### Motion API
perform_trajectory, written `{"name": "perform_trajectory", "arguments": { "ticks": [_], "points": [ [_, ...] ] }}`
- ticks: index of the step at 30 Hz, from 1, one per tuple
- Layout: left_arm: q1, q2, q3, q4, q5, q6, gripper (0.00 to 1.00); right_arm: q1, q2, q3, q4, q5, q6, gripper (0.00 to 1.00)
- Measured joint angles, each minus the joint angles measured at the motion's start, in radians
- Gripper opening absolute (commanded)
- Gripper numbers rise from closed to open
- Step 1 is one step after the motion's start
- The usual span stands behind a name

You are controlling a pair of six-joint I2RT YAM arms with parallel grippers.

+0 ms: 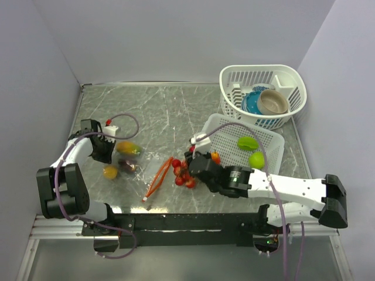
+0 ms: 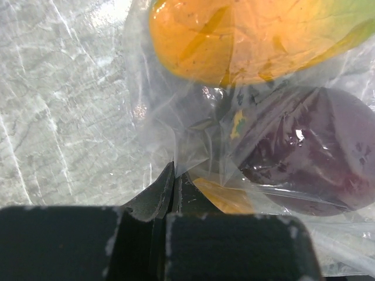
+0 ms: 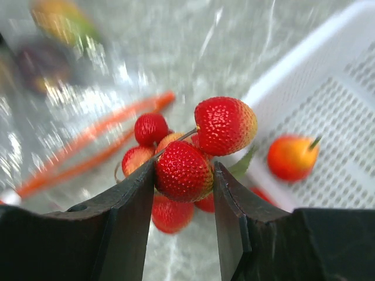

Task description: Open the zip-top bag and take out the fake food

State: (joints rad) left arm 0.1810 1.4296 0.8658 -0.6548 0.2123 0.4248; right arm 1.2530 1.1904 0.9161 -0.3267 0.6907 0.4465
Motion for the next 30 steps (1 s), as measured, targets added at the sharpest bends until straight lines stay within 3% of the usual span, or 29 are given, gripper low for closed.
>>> {"name": "perform_trajectory", "arguments": {
  "ticks": [7, 18, 19, 20, 21, 22, 30],
  "points": [
    [0.001, -0.014, -0.024, 0.000, 0.001, 0.001, 0.01, -0.127, -0.079, 0.087, 0.036, -0.020, -0.103, 0.28],
    [0.001, -0.033, -0.027, -0.008, 0.013, 0.003, 0.01, -0.375, -0.209, 0.027, -0.013, 0.102, -0.094, 0.30],
    [0.001, -0.034, -0.027, -0.009, 0.016, 0.003, 0.01, -0.396, -0.217, 0.015, -0.020, 0.105, -0.092, 0.35],
    [0.001, -0.034, -0.028, -0.009, 0.018, 0.003, 0.01, -0.411, -0.220, 0.008, -0.027, 0.105, -0.090, 0.61],
    [0.001, -0.034, -0.027, -0.010, 0.019, 0.003, 0.01, -0.428, -0.218, 0.003, -0.035, 0.102, -0.088, 0.75],
    [0.001, -0.035, -0.028, -0.011, 0.020, 0.003, 0.01, -0.441, -0.212, 0.000, -0.039, 0.100, -0.082, 1.00],
    [0.001, -0.049, -0.028, -0.019, 0.026, 0.003, 0.01, -0.460, -0.181, -0.027, -0.101, 0.049, -0.033, 1.00]
  ]
}}
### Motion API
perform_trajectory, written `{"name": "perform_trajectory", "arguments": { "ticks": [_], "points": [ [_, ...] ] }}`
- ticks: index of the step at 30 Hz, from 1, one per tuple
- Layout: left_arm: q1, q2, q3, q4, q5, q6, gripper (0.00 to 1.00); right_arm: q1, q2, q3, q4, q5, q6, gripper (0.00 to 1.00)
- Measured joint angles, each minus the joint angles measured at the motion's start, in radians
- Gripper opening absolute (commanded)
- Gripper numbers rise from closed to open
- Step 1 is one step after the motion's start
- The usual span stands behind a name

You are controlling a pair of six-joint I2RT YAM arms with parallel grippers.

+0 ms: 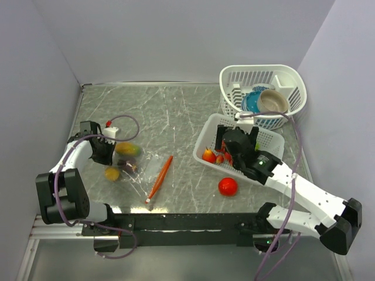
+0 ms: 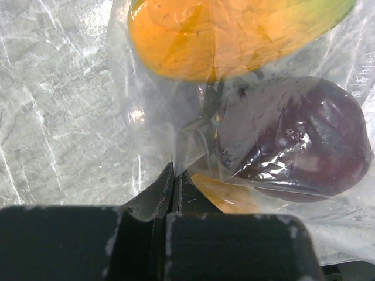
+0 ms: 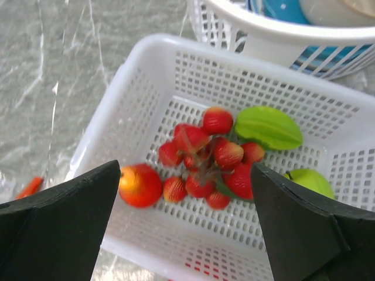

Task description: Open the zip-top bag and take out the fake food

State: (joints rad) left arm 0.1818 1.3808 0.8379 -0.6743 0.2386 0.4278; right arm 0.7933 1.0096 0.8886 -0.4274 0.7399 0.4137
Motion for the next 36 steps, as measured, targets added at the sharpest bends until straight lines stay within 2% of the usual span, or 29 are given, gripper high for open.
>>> {"name": "perform_trajectory", "arguments": {
  "ticks": [5, 9, 13, 18, 23, 31, 33, 36],
  "points": [
    [0.000, 0.000, 0.000, -0.001, 0.000, 0.000, 0.01, 0.028, -0.116, -0.013, -0.091, -0.046, 0.061, 1.00],
    [0.000, 0.000, 0.000, -0.001, 0.000, -0.001, 0.01, 0.176, -0.187, -0.012, -0.212, -0.051, 0.199, 1.00],
    [0.000, 0.000, 0.000, -0.001, 0.001, -0.005, 0.01, 0.344, -0.175, -0.046, -0.325, -0.063, 0.411, 1.00],
    [0.000, 0.002, 0.000, -0.002, 0.008, -0.005, 0.01, 0.381, -0.028, -0.179, -0.412, -0.086, 0.656, 1.00],
    [0.000, 0.002, 0.000, -0.005, 0.008, -0.004, 0.01, 0.381, 0.143, -0.203, -0.515, -0.081, 0.848, 1.00],
    [0.000, 0.001, 0.000, -0.017, 0.018, -0.004, 0.01, 0.381, 0.336, -0.207, -0.476, -0.080, 0.959, 1.00],
    [0.000, -0.002, 0.002, -0.029, 0.023, -0.004, 0.01, 0.381, 0.368, -0.208, -0.446, -0.082, 0.961, 0.95],
    [0.000, -0.018, 0.034, -0.085, 0.040, -0.005, 0.01, 0.383, 0.384, -0.208, -0.396, -0.081, 0.947, 0.79]
  ]
}}
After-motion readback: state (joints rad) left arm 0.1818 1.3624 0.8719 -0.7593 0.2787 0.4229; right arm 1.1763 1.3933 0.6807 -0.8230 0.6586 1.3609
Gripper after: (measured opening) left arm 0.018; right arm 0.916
